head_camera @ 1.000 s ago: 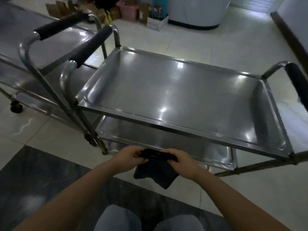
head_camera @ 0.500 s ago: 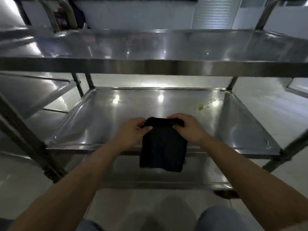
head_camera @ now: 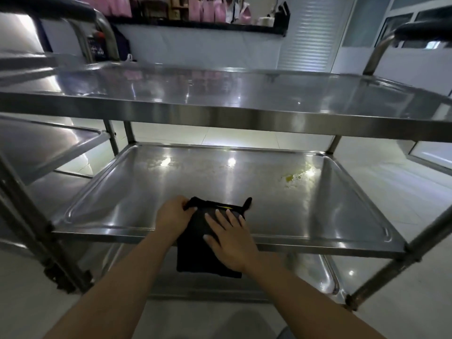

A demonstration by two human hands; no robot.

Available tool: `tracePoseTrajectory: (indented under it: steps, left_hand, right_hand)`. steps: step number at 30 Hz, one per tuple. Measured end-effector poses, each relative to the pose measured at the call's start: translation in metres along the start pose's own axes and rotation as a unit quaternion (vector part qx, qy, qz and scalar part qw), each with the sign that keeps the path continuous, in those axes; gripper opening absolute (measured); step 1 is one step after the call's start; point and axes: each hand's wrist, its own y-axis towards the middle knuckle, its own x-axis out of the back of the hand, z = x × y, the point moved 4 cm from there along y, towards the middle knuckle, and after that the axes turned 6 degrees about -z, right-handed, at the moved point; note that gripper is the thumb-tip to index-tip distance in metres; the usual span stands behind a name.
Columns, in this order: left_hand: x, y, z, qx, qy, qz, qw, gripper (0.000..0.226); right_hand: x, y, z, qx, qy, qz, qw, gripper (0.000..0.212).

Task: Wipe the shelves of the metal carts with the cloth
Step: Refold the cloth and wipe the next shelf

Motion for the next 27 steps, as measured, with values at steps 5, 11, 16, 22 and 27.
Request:
tracePoseTrajectory:
  steps: [5, 11, 16, 22, 27]
  left_hand:
    - [-0.003, -0.012, 0.026, -0.064, 0.06, -0.058, 0.994, 0.047]
    - [-0.023, -0.009, 0.036, -0.116, 0.229, -0.025, 0.966, 0.057]
    - [-0.026, -0.008, 0.039, -0.103, 0.245, -0.023, 0.964, 0.061]
    - [-0.025, -0.004, 0.048, -0.119, 0.266, 0.001, 0.956, 0.055]
    - [-0.028, -0.001, 0.053, -0.111, 0.243, 0.01, 0.964, 0.062]
  right_hand:
    - [-0.004, 0.016, -0.016, 0.015, -0.034, 0.033, 0.999, 0.054]
    - [0.005, 0.047, -0.069, -0.042, -0.031, 0.026, 0.998, 0.054]
    - [0.009, 0.086, -0.075, -0.167, -0.021, 0.063, 0.984, 0.107]
    - [-0.019, 0.097, -0.034, -0.077, -0.083, 0.053, 0.992, 0.089]
    - [0.014, 0.066, -0.117, -0.133, -0.105, 0.039, 0.985, 0.094]
